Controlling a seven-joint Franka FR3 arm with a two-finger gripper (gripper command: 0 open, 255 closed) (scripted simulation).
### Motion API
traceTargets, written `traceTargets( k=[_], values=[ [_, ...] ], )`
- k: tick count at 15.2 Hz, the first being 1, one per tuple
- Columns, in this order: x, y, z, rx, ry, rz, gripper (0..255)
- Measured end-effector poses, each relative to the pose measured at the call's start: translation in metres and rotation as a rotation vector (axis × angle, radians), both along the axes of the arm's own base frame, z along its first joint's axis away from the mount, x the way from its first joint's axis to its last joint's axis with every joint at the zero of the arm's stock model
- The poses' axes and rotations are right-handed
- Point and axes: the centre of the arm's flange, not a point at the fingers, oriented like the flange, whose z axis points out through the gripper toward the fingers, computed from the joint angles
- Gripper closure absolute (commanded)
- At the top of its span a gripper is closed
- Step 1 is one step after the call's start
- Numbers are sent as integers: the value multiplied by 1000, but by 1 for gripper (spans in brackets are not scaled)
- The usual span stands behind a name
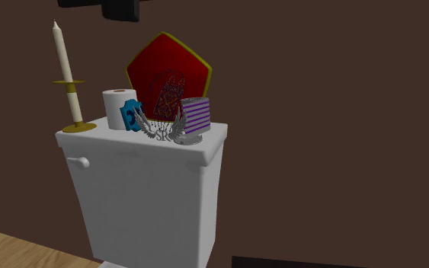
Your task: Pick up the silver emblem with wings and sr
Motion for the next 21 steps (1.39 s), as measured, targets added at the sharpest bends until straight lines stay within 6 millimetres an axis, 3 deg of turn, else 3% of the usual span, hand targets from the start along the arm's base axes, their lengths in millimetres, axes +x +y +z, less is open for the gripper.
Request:
traceTargets(
  k=[4,21],
  values=[
    [7,-23,-11,-1,0,-7,0],
    [70,-223,-86,-12,-4,-57,0]
  ],
)
